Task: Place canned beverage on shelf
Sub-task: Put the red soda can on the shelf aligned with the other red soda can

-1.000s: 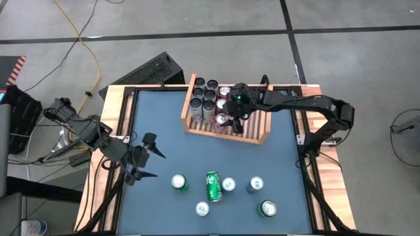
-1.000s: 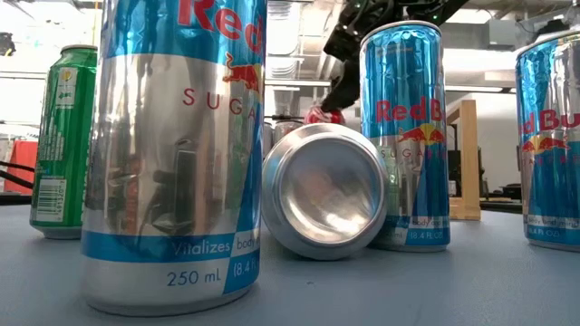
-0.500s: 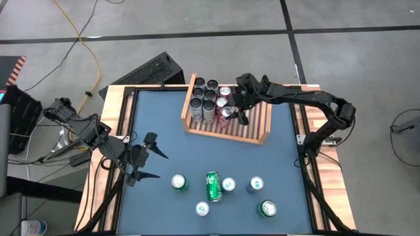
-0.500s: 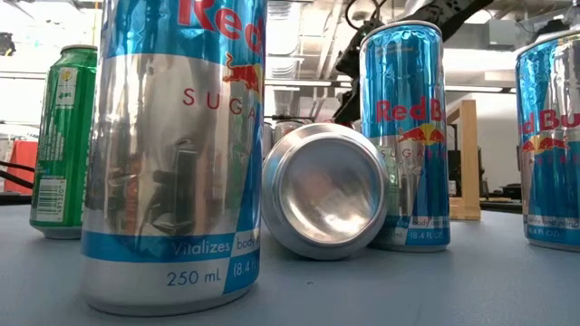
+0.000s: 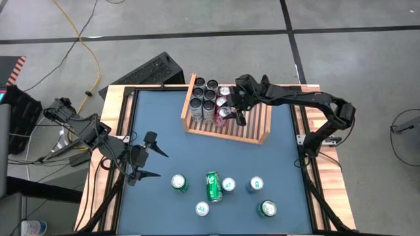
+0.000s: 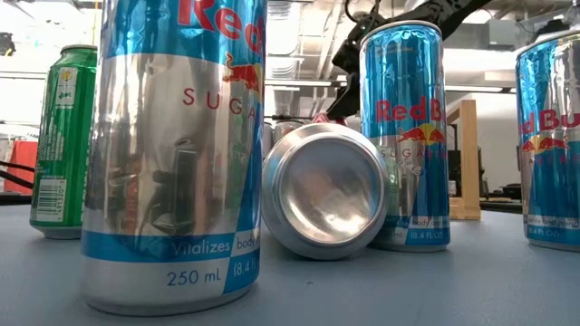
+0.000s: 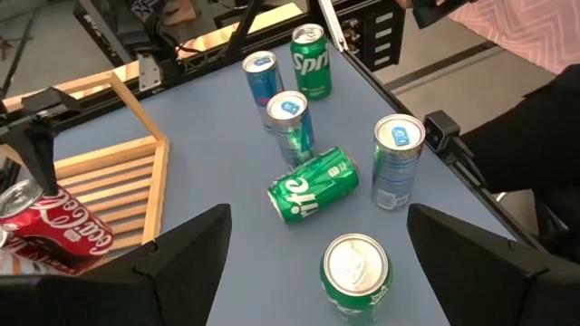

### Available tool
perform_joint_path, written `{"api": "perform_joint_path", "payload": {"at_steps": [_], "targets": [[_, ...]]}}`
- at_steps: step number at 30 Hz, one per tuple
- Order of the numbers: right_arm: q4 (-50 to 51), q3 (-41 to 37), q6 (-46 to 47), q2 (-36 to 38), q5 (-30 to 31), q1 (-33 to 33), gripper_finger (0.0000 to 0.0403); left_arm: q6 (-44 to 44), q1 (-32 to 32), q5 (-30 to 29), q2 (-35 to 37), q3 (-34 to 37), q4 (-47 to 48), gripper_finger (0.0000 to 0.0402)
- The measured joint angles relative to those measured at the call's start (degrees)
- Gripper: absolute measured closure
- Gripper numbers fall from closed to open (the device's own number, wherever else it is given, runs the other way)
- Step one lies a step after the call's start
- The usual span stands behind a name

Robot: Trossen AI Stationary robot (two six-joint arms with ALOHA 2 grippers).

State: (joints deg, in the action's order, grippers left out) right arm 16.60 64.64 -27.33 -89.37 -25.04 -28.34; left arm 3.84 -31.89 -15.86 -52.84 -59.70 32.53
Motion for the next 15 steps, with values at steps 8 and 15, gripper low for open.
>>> {"api": "perform_joint_path", "payload": {"at_steps": [8, 15], "targets": [[-0.8, 1.7, 1.1, -6.1, 4.0, 1.7, 0.0176, -0.1, 0.0, 0.0, 0.0, 0.0, 0.1, 0.0079], [1.0, 4.5, 2.0, -7.5, 4.4, 1.8, 0.0173, -0.2, 0.1, 0.0, 0.0, 0.0, 0.1, 0.0079]]}}
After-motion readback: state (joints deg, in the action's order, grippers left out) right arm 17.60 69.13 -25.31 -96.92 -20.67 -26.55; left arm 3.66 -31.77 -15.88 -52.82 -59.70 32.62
